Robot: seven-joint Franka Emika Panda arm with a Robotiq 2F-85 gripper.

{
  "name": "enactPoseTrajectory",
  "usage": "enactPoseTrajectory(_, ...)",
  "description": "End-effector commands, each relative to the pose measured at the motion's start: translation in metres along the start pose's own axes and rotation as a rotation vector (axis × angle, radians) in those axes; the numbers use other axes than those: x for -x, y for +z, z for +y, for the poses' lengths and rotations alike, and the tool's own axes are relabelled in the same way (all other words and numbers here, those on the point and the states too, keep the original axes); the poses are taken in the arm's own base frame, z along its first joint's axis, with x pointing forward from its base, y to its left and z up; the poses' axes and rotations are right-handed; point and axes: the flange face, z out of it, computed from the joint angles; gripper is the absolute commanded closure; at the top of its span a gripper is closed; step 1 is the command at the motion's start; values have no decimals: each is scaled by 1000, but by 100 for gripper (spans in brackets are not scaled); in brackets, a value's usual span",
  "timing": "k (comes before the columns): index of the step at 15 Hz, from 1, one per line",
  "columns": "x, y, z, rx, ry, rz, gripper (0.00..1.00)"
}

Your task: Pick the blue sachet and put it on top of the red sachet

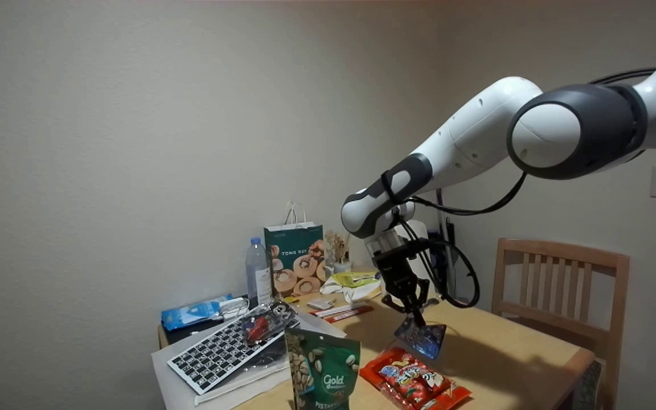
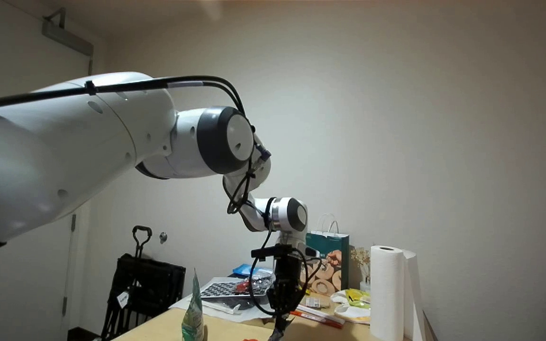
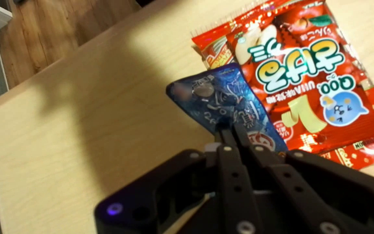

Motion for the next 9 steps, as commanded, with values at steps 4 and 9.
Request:
enactPoseTrajectory(4,13,0,-4,6,-15,6,96)
enactPoseTrajectory(9,37,2,-43,24,-76,27,96)
